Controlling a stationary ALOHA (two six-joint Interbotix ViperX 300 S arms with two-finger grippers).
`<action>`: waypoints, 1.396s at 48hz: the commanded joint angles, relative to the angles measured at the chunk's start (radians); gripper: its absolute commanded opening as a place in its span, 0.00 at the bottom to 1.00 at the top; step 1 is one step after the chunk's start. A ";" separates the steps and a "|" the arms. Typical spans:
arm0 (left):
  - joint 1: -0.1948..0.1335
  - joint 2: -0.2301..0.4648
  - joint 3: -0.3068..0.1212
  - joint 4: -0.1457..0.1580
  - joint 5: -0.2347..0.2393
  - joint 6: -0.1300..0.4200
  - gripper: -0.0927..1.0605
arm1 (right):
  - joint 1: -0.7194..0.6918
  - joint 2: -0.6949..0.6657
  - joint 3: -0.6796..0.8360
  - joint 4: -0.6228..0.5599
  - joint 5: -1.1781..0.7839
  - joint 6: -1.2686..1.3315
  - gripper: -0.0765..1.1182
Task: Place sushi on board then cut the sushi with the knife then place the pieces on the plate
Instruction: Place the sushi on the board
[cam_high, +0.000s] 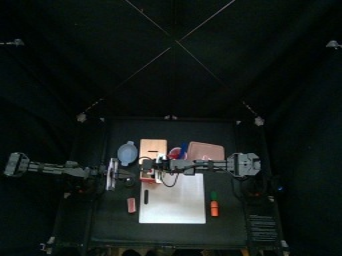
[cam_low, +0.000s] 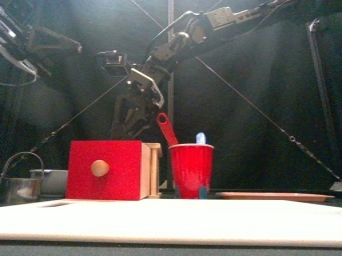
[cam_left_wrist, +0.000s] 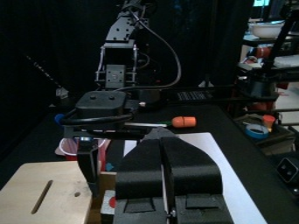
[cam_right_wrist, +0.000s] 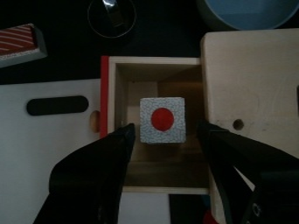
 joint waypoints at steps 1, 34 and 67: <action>-0.002 0.002 -0.009 0.002 -0.009 -0.002 0.15 | -0.002 -0.015 -0.029 -0.003 0.002 0.003 0.82; -0.009 0.002 0.003 0.012 -0.009 -0.002 0.15 | 0.002 0.038 -0.083 -0.031 0.052 0.015 0.66; -0.046 0.002 0.008 0.055 -0.011 -0.002 0.15 | 0.015 -0.084 -0.187 -0.048 0.120 0.015 0.61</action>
